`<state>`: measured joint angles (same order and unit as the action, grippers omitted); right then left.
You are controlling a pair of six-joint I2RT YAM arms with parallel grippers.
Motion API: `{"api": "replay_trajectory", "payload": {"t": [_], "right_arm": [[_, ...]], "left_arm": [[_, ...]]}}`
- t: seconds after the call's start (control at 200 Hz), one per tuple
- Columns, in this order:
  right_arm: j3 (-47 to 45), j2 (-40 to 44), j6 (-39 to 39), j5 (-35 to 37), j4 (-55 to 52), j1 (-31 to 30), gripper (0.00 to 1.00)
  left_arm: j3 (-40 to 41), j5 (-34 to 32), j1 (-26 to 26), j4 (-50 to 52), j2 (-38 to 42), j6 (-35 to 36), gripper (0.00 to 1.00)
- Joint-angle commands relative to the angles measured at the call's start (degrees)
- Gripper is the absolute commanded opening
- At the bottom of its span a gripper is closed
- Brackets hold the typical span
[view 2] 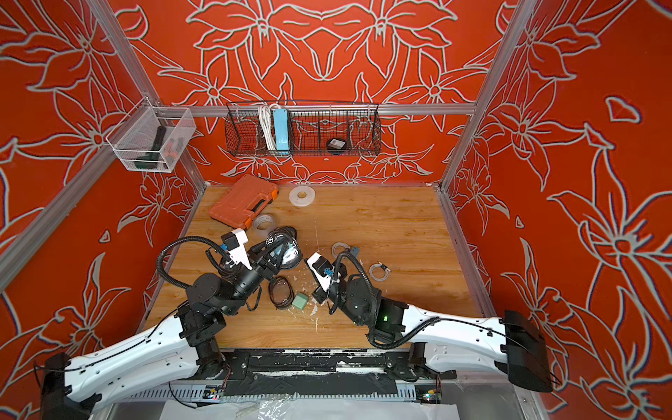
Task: Pack away charging kits
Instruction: Zip the zipper on the storage bag.
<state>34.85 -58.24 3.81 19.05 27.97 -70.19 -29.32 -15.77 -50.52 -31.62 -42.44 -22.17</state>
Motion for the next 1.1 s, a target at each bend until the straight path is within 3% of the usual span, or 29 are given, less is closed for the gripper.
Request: {"api": "replay_trajectory", "payload": {"t": [0.0,0.22,0.48,1.096], "right_arm": [[1.34,3.96,-0.66,2.31,-3.86,5.76,0.0],[3.54,4.89,1.46,1.21,-8.54,7.86,0.0],[6.2,3.5,3.33,0.08,-10.07,8.84,0.0],[17.3,4.45,10.25,-2.74,-13.65,10.59,0.0]], "left_arm": [[-0.34,5.02,1.04,5.85,1.88,0.26,0.0],[-0.21,13.97,1.13,9.7,2.53,1.75,0.0],[-0.9,16.04,1.21,14.74,2.4,3.48,0.0],[-4.82,28.71,1.39,17.72,-5.91,7.05,0.0]]}}
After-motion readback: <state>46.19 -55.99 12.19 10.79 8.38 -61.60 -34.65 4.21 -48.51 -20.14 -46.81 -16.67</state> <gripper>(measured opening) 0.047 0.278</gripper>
